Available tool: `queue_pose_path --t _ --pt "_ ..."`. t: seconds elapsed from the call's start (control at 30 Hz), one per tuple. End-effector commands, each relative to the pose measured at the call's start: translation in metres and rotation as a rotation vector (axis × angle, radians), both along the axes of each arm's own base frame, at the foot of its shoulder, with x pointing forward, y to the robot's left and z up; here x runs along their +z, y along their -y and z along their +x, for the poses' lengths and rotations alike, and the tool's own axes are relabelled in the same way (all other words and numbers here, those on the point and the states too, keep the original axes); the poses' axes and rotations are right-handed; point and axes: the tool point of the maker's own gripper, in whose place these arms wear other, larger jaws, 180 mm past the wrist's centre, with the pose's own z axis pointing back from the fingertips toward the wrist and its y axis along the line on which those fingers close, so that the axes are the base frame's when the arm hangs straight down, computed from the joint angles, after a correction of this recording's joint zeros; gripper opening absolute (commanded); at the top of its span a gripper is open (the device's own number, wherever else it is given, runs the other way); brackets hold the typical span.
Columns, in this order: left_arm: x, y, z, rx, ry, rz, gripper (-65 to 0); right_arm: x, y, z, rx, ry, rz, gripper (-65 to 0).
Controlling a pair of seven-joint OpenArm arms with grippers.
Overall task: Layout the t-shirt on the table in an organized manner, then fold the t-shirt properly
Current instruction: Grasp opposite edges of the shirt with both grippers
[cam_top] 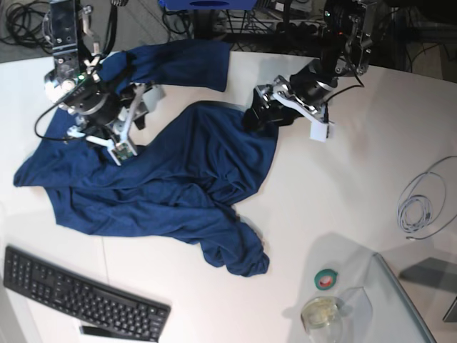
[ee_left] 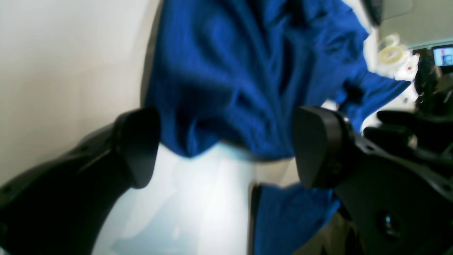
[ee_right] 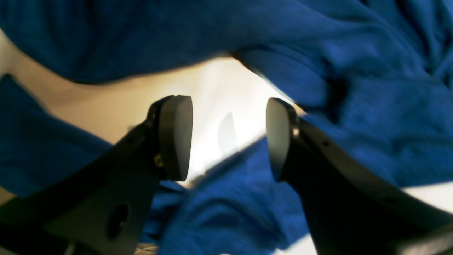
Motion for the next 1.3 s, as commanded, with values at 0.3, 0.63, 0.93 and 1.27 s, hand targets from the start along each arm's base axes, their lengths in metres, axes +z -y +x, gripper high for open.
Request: queue_pose_path --t 0.3,0.63,0.93,1.27 --pt "-0.003 0.001 0.002 0.009 -0.003 -0.027 -9.5 0.013 0.053 0.013 -0.151 0.055 -0.031 -33.8" --pt "0.017 0.019 -0.02 -0.023 -0.045 -0.144 -9.5 0.013 0.055 0.012 -0.151 0.054 -0.036 -33.8" --pt "-0.018 0.032 -0.01 -0.04 -0.137 -0.162 -9.7 0.013 0.055 0.012 -0.151 0.054 -0.036 -33.8" --pt "-0.031 0.041 -0.003 -0.099 -0.168 -0.144 -29.8 0.014 0.102 0.019 -0.355 0.071 -0.023 -33.8"
